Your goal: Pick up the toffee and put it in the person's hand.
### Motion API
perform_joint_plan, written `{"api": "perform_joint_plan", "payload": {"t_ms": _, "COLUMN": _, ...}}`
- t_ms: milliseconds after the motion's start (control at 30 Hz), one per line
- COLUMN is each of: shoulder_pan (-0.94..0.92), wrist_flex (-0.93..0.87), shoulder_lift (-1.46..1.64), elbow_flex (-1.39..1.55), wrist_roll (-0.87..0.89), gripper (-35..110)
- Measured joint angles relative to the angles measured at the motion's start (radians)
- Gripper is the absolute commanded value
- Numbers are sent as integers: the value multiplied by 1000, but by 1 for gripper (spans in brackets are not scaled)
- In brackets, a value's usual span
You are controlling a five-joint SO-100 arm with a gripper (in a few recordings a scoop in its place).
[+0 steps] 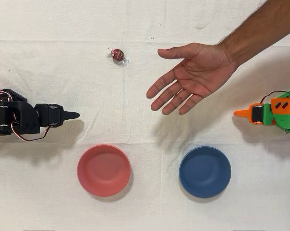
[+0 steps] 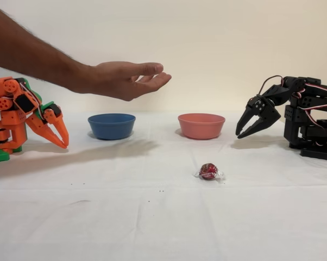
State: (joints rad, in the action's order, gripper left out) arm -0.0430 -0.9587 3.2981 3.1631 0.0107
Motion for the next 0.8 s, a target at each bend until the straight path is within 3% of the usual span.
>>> {"api": "perform_joint_plan", "payload": {"t_ms": 800, "shoulder_pan": 0, "wrist_flex": 0, "shoulder_lift": 0, "elbow_flex": 0, "wrist_roll": 29, "gripper": 0}}
